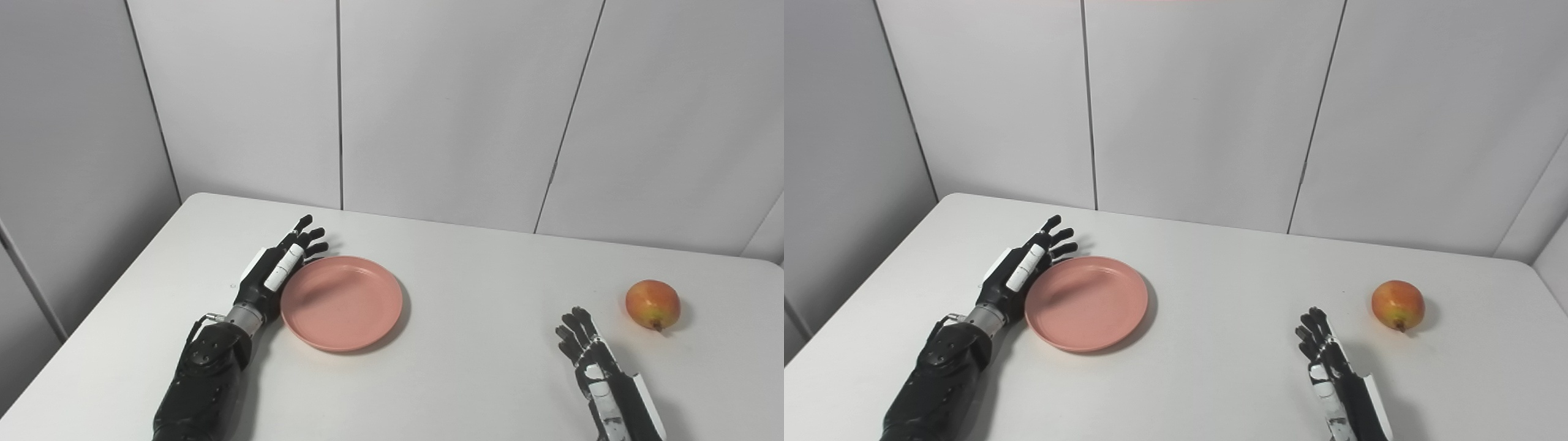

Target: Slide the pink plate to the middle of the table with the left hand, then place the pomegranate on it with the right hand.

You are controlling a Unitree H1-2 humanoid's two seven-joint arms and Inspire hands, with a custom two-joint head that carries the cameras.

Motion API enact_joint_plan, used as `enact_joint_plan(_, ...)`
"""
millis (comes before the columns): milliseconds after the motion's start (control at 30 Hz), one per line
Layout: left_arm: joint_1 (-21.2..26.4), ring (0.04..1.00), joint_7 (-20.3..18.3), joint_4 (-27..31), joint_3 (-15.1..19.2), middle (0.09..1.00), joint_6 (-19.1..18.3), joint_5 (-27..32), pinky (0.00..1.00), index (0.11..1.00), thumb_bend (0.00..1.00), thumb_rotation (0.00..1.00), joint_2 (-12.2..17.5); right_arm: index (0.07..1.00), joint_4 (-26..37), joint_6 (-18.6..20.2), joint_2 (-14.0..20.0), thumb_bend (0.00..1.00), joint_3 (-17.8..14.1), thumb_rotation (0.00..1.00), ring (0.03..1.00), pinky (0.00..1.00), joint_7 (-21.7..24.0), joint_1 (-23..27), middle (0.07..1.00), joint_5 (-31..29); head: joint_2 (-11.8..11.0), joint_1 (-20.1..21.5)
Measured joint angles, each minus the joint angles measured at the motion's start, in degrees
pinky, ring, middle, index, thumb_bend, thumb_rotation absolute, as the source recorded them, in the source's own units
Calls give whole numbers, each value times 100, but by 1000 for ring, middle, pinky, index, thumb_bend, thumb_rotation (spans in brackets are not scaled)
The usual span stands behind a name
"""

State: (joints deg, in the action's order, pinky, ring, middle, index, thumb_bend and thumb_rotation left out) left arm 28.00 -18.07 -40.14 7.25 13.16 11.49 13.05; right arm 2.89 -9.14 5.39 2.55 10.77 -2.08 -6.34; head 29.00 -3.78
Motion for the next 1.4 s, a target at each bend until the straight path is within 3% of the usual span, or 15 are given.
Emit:
enact_joint_plan(767, -260, 864, 393, 734, -305, 930, -470, -214, 731, 976, 876, 783, -459, 958, 140, 90, -38, 814, 86, 881, 938, 971, -25, -69, 949, 151, 97, 149)
enact_joint_plan(1100, -309, 873, 617, 854, -349, 930, -513, -337, 765, 978, 831, 774, -610, 954, 196, 229, -85, 801, 112, 873, 939, 969, -45, -77, 947, 199, 132, 246)
enact_joint_plan(1400, -423, 874, 843, 1104, -516, 921, -593, -506, 791, 972, 862, 756, -815, 947, 257, 349, -182, 805, 130, 864, 934, 955, -63, -111, 944, 317, 193, 369)
